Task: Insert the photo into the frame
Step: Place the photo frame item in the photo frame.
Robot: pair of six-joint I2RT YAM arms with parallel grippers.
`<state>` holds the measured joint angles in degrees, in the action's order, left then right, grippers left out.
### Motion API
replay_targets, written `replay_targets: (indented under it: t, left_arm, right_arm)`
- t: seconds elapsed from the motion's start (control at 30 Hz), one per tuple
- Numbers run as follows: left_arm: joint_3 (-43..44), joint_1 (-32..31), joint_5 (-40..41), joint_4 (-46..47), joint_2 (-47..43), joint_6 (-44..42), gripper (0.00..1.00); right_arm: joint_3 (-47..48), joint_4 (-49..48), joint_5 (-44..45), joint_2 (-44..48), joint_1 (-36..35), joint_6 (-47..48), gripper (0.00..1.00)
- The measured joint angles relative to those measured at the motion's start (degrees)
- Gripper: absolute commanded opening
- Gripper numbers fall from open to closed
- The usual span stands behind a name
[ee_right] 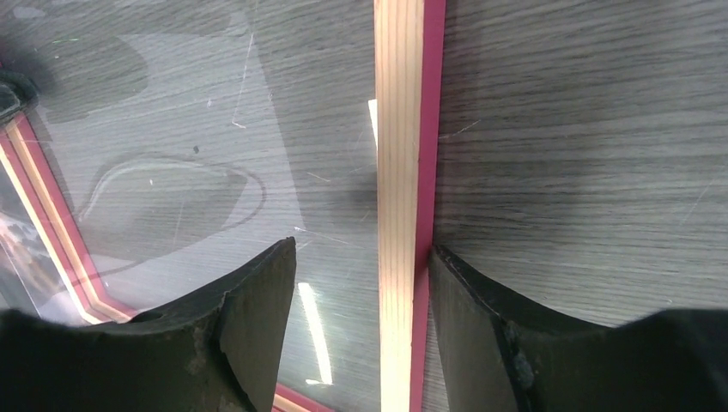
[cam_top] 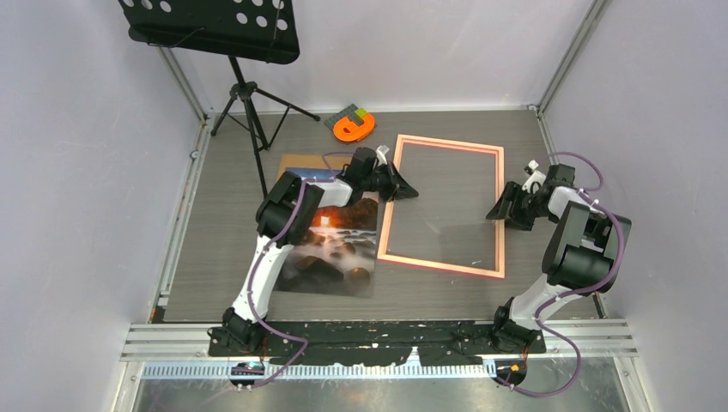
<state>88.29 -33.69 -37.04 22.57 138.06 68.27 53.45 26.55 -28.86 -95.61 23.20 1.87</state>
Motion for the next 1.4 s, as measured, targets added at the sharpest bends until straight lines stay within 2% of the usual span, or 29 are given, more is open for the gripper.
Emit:
replay_targets:
  t: [0.63,0.87,1.2,1.4]
  left_arm:
    - [0.8,-0.1,0.4,-2.1,0.0,-1.3,0.0]
    - [0.9,-0.1,0.4,-2.3,0.0,-1.3,0.0]
    - [1.0,-0.1,0.4,-2.5,0.0,-1.3,0.0]
    - [1.0,-0.1,0.4,-2.6,0.0,-1.4,0.0]
  right_arm:
    - [2.5,1.6,1.6,2.1,-0.2,0.9,0.81]
    - [4.5,2.2,3.2,4.5,-1.6,0.9,0.81]
    - [10.6,0.7,6.7,6.3,-16.9,2.7,0.79]
    - [17.3,-0.7,9.3,0.2,-27.3,4.8,0.78]
